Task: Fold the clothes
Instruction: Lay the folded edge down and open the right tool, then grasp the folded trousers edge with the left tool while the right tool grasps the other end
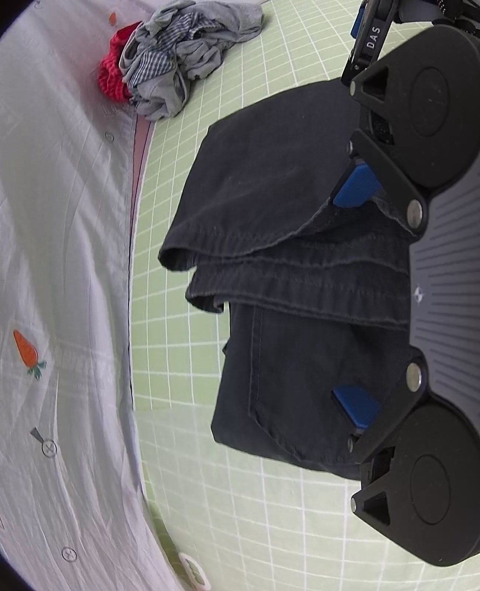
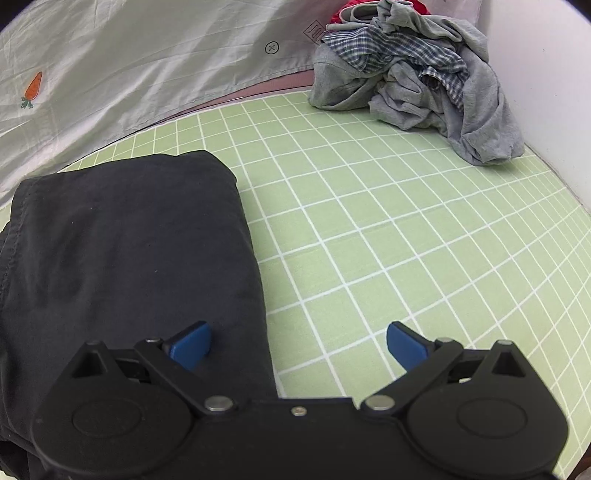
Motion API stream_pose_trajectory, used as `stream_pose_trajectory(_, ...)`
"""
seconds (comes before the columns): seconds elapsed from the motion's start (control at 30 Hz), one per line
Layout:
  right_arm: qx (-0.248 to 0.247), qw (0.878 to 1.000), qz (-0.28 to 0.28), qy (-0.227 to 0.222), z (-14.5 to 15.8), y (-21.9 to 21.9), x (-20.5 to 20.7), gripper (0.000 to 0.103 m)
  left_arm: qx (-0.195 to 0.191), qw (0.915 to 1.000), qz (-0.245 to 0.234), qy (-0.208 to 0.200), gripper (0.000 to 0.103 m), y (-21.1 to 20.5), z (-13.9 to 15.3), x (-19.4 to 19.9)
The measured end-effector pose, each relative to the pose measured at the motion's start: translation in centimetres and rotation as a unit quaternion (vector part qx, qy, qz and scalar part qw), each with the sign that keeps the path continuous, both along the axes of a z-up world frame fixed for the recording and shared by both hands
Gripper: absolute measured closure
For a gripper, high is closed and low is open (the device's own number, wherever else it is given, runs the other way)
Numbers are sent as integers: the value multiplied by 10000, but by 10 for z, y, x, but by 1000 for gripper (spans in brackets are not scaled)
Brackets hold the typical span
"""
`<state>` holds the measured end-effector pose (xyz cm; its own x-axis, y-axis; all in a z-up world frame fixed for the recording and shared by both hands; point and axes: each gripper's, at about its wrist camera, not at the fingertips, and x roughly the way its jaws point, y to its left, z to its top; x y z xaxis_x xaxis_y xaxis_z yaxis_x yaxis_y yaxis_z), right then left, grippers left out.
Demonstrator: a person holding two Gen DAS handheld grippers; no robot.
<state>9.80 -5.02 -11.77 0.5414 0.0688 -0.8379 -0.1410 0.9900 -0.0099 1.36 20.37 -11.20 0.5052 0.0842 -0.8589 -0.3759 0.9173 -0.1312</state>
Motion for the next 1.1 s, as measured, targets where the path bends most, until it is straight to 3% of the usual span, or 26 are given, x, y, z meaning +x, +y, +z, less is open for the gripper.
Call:
stream_pose_trajectory(0.2, -3, 9999, 78, 76, -3, -1, 3, 0, -236, 9995, -157, 155, 6, -12, -13, 18)
stream_pose_trajectory(0.6, 28, 9998, 115, 136, -4, -4, 6, 0, -1187, 9921, 371, -141, 5, 18, 0, 3)
stream_pose_trajectory(0.8, 55, 9997, 78, 207, -8, -4, 8, 0, -780, 9965, 156, 245, 8, 6, -17, 20)
stream_pose_trajectory(0.87, 45, 9997, 83, 204, -7, -4, 8, 0, -516, 9981, -32, 321, 23, -3, -20, 24)
stream_pose_trajectory(0.93, 23, 9998, 84, 192, -7, -5, 7, 0, -68, 9989, -192, 430, 51, -12, -20, 26)
stream_pose_trajectory(0.97, 24, 9998, 74, 191, -7, -5, 7, 0, -1, 9989, -250, 394, 54, -14, -19, 25)
stream_pose_trajectory(1.03, 39, 9998, 51, 202, -7, -6, 7, 0, -69, 9992, -301, 255, 83, -15, -17, 21)
stream_pose_trajectory(1.1, 42, 9997, 49, 220, -8, -6, 8, 0, -154, 9994, -287, 109, 85, -16, -12, 17)
